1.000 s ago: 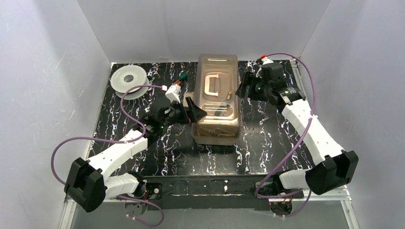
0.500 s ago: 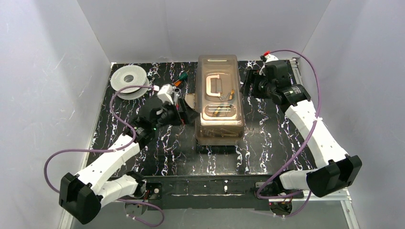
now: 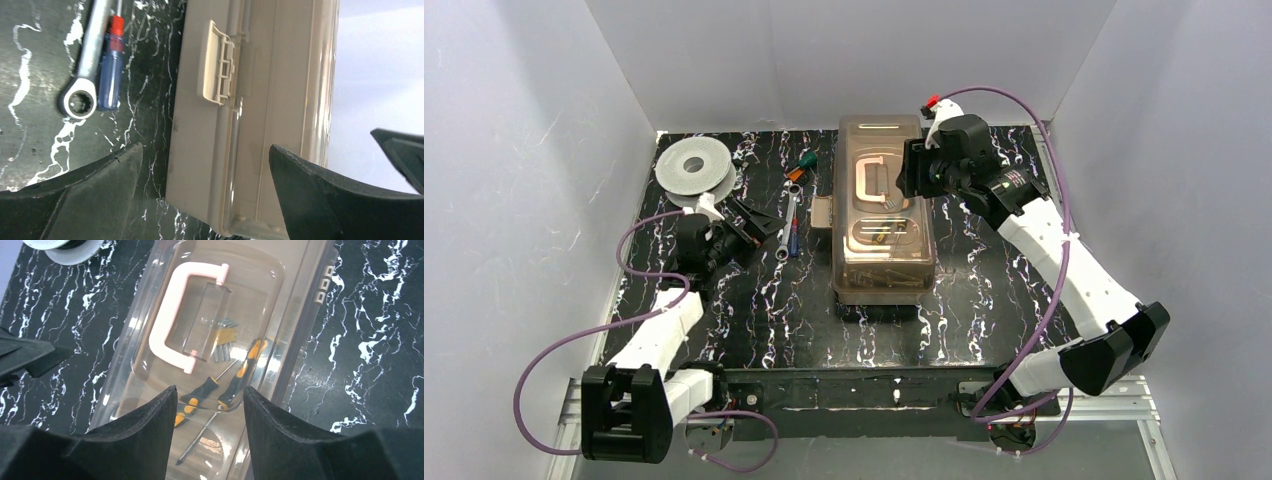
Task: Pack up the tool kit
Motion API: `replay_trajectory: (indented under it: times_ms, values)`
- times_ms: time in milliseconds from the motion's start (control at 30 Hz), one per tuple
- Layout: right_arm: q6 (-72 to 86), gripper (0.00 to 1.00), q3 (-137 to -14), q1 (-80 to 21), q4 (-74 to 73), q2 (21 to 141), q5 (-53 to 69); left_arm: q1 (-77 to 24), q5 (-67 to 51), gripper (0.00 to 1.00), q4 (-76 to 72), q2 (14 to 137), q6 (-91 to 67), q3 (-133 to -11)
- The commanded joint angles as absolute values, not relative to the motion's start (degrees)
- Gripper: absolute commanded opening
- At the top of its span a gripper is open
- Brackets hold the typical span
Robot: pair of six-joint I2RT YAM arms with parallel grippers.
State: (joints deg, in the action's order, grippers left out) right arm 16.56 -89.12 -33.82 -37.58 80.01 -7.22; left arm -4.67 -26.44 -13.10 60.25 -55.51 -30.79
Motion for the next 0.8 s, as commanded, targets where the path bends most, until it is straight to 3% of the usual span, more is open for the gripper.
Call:
replay_trajectory:
  times_ms: [0,67,100,167,200,467,767]
  values:
    - [15.56,0.59,-88.17,-33.67,-30.48,80.07,-3.07,-2.32,-24.68,0.98,-10.02,61.50,-56.82,-32.11]
    - [16.16,0.54,-87.57,-33.58,-29.19,81.01,-2.62,-1.68,-23.66,0.98,-9.36,63.26,-57.17,-32.38]
    - [16.50,0.44,-87.69,-33.39,-29.05,81.64,-2.43,-1.37,-23.52,0.98,-9.85,64.33,-57.58,-32.38]
    - [17.77,0.07,-87.97,-32.49,-29.00,82.88,-1.51,-0.93,-23.75,0.98,-11.52,66.29,-58.62,-32.07]
    - [18.43,0.01,-87.80,-31.64,-28.76,83.36,-0.61,-0.70,-24.29,0.98,-12.70,67.16,-59.25,-31.80]
    - [23.66,0.01,-79.76,-24.16,-21.36,83.53,10.32,-0.26,-24.71,0.98,-15.54,72.76,-60.00,-31.81]
    - [25.66,0.01,-74.62,-21.97,-16.79,85.73,14.61,1.79,-26.13,0.96,-17.06,84.09,-60.13,-35.33]
